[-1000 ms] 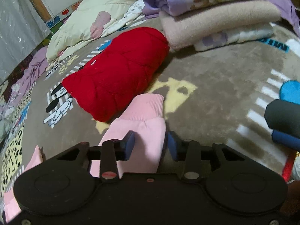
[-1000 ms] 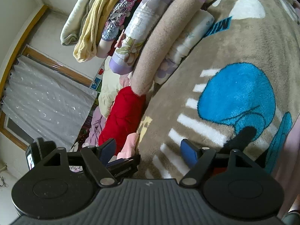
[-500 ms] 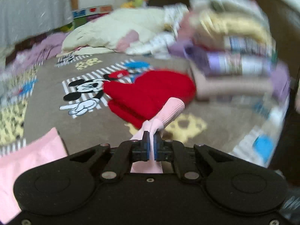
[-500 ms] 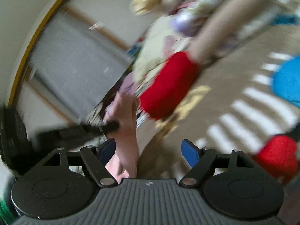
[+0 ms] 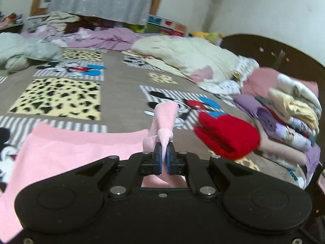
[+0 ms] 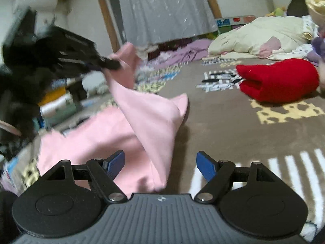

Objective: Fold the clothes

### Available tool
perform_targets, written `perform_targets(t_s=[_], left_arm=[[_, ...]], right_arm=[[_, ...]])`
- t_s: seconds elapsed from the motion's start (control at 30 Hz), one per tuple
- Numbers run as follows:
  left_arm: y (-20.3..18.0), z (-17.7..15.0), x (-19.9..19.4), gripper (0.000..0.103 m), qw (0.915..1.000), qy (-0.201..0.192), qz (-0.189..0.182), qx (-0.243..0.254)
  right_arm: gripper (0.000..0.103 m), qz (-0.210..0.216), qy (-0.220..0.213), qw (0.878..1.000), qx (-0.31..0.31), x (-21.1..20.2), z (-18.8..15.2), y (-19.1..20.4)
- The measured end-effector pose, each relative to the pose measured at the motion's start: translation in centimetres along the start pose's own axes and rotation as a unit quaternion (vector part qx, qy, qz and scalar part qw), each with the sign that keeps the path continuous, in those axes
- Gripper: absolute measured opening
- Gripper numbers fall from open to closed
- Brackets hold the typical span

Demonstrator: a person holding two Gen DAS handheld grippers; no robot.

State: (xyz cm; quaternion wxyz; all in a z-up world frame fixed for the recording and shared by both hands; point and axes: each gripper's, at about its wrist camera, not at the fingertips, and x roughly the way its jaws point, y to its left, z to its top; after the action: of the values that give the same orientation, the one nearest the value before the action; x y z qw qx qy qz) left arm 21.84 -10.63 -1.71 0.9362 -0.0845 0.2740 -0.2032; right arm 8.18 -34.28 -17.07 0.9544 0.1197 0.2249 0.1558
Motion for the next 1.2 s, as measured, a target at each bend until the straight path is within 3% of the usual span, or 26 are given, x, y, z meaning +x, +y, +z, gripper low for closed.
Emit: perform_targets(t_s=[0.07, 0.3, 0.43, 0.57, 0.87, 1.03, 1.17, 1.2], left_arm=[[1.7, -0.2, -1.2, 0.003, 0.9999, -0.006, 0.006, -0.012], [7.6, -1.1, -4.1, 0.003, 0.9978, -0.029, 0.017, -0.057], [10.1, -1.7, -5.1, 0.003, 0.9961, -0.042, 0.012, -0.077], [12.0, -2.3, -6.2, 0.003, 0.9945, -0.056, 0.007, -0.089], [16.4, -3.8, -7.7, 0.003, 0.9938, -0.072, 0.022, -0.082], [18.9, -5.4, -7.5, 0.003, 0.9910, -0.077, 0.028, -0.105], [19.2, -5.6, -6.9, 0.003, 0.9926, -0.072, 0.030, -0.093], [19.2, -5.6, -7.0, 0.003, 0.9928, -0.073, 0.027, -0.091]], right_arm=[[0.075, -0.012, 0.012, 1.000, -0.018, 0.1, -0.5, 0.5], [0.055, -0.023, 0.024, 0.995, -0.089, 0.1, -0.5, 3.4], [0.028, -0.032, 0.026, 0.988, -0.146, 1.2, -0.1, 6.2], [0.016, -0.033, 0.020, 0.979, -0.199, 1.0, -0.1, 8.6], [0.015, -0.023, 0.030, 0.957, -0.287, 4.1, 0.4, 12.9], [0.015, -0.002, 0.040, 0.949, -0.312, 5.1, -0.1, 15.1], [0.016, 0.002, 0.043, 0.946, -0.322, 5.1, -0.3, 16.0], [0.020, 0.005, 0.046, 0.946, -0.321, 5.0, -0.3, 16.1]])
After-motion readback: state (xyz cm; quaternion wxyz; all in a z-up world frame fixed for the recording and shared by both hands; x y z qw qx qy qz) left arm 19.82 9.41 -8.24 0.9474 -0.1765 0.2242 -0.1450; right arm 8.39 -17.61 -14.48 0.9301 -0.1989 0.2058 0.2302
